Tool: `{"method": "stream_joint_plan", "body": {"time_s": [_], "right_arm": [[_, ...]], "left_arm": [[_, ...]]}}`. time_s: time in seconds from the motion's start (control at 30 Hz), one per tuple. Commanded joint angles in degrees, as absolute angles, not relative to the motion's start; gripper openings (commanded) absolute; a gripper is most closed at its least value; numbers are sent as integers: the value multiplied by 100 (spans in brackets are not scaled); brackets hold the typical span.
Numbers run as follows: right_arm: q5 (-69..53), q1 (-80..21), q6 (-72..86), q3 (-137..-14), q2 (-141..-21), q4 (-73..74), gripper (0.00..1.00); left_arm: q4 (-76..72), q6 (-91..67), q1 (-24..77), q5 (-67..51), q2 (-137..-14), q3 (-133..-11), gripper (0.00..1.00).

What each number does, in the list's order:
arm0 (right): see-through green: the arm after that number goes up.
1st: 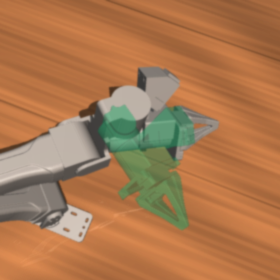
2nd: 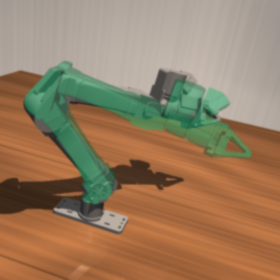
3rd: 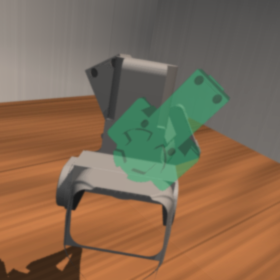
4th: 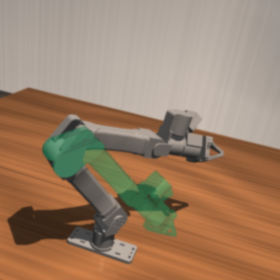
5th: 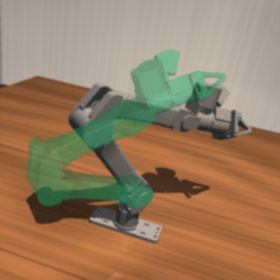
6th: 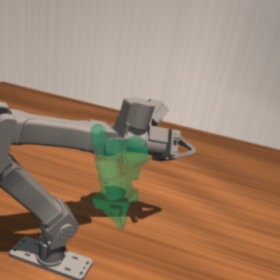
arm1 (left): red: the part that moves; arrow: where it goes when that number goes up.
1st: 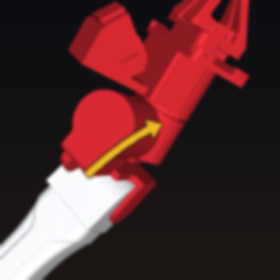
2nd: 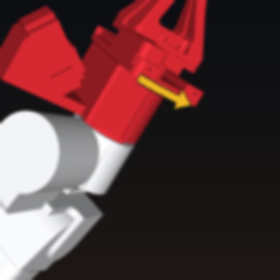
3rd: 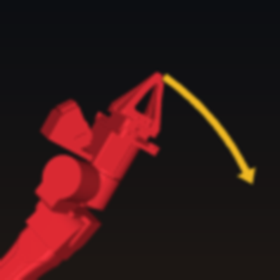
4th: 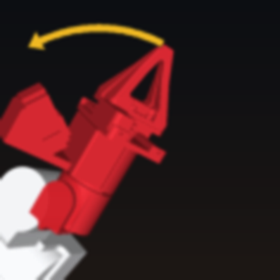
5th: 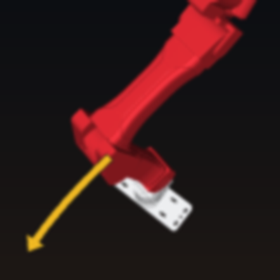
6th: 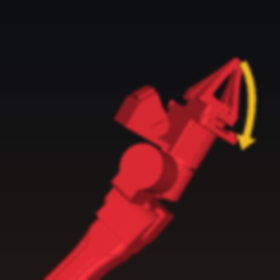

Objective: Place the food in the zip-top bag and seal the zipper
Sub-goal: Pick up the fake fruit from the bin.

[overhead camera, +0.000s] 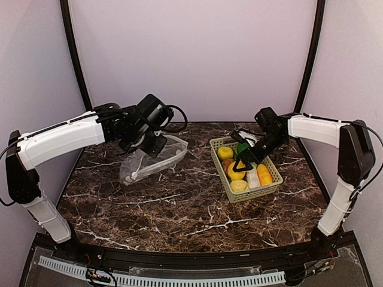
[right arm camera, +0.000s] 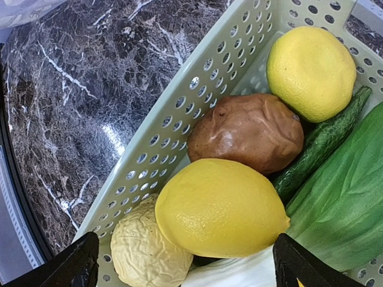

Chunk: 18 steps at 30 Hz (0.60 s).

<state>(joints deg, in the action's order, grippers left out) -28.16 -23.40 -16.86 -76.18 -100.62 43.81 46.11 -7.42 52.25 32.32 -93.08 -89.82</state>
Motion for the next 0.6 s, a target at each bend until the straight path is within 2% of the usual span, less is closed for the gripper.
{"method": "stream_joint_plan", "body": {"time_s": [0.0,0.4,0.57], "right_arm": [[-2648,-2522,-1641,-7690,-10309,4355,99],[-2189,-2654,-1478,-7735,-10557,4186,98],[-2216,-2652,-1475,-7817,-10640,4179,87]], "left_arm": [[4267,-1079,5140,2446,-9305,-8534,1],[3683,-1423,5063,1763,-9434,-8124,1],[3602,-1495,5063,1700,-9434,-8029,1]]}}
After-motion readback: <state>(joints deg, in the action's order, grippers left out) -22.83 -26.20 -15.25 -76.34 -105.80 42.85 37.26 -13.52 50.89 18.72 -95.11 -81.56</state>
